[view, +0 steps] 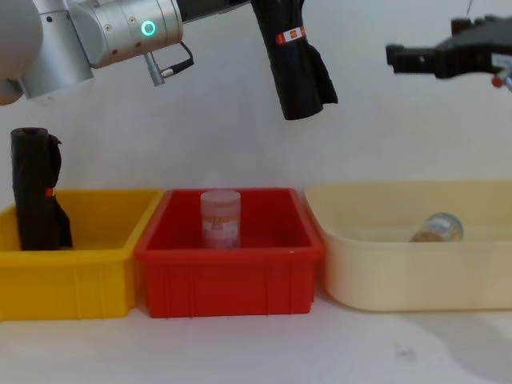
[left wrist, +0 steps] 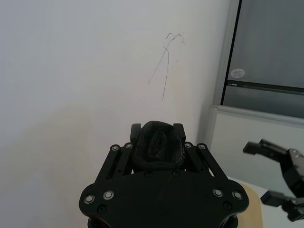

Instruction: Pick up the garbage bag with the one hand and transfer it to the other hand.

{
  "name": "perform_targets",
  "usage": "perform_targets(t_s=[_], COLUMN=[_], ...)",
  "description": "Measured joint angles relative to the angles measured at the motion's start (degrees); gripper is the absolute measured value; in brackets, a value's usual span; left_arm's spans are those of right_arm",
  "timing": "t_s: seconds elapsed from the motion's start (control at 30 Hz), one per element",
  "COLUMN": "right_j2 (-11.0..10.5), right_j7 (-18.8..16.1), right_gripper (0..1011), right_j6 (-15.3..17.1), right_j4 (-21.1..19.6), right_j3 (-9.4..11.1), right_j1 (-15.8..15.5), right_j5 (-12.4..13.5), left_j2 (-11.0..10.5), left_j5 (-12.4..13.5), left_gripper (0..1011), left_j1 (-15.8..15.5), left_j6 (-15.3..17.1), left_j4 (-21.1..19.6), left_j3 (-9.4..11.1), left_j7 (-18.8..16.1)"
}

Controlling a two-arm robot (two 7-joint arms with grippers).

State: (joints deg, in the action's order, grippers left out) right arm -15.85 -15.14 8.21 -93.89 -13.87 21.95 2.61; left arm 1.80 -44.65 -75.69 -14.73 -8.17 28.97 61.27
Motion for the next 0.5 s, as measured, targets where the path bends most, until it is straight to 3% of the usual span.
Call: perform_targets(t_s=[0.17, 0.5], right_j2=[0.8, 2.88], right_j7=[-0.02, -1.22], right_gripper=[1001, 1001], right_j6=[-3.11, -4.96], right_j4=[0.32, 3.82], right_j3=[-1.34, -4.92], right_j1=[1.73, 6.69], right_j5=[-1.31, -3.38], left_j2=[0.02, 0.07], left_j5=[-0.01, -0.01], left_gripper=[381, 381], left_j1=[-0.01, -0.07], left_j6=[-0.03, -0.03], left_j4=[0.06, 0.12], left_j3=[0.0, 0.0], left_j7=[0.04, 0.06])
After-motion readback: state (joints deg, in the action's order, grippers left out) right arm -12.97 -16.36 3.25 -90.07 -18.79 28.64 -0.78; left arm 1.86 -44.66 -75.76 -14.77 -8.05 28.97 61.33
